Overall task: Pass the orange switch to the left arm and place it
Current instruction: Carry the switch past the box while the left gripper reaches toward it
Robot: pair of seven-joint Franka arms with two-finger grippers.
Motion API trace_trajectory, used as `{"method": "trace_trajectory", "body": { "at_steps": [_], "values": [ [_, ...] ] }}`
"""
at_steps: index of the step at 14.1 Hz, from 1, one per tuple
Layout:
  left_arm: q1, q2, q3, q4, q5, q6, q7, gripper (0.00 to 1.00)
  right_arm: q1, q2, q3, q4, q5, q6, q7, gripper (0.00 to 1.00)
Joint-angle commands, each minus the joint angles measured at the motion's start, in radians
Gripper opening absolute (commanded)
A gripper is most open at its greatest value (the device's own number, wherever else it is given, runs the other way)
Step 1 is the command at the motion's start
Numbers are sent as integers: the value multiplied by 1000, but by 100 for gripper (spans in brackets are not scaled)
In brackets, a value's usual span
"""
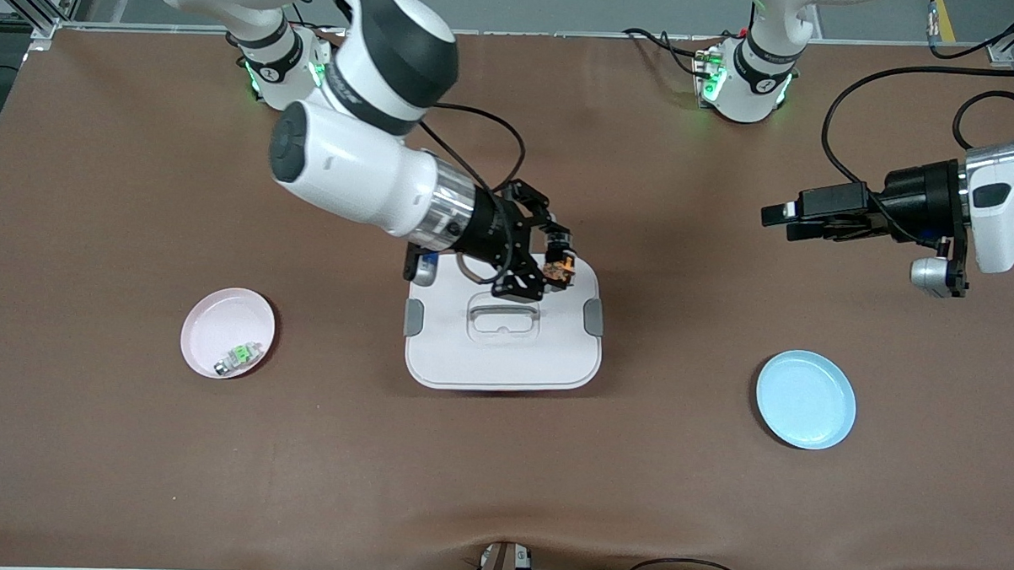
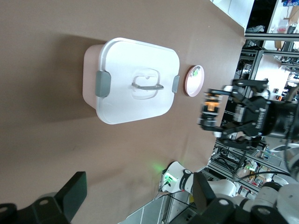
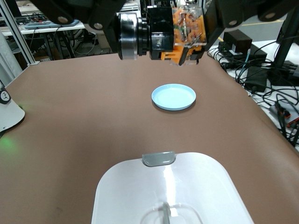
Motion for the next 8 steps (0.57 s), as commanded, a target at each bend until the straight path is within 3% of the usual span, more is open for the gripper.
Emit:
{"method": "trace_trajectory", "body": {
  "at_steps": [1,8],
  "values": [
    [-31,7,-1,2,-17,-8,-7,100,27,51,-11,89,-20,10,63,0],
    [-139,53,-3,6,-17,38,-10,100,68,65,-8,104,-20,72,172,0]
  ]
}}
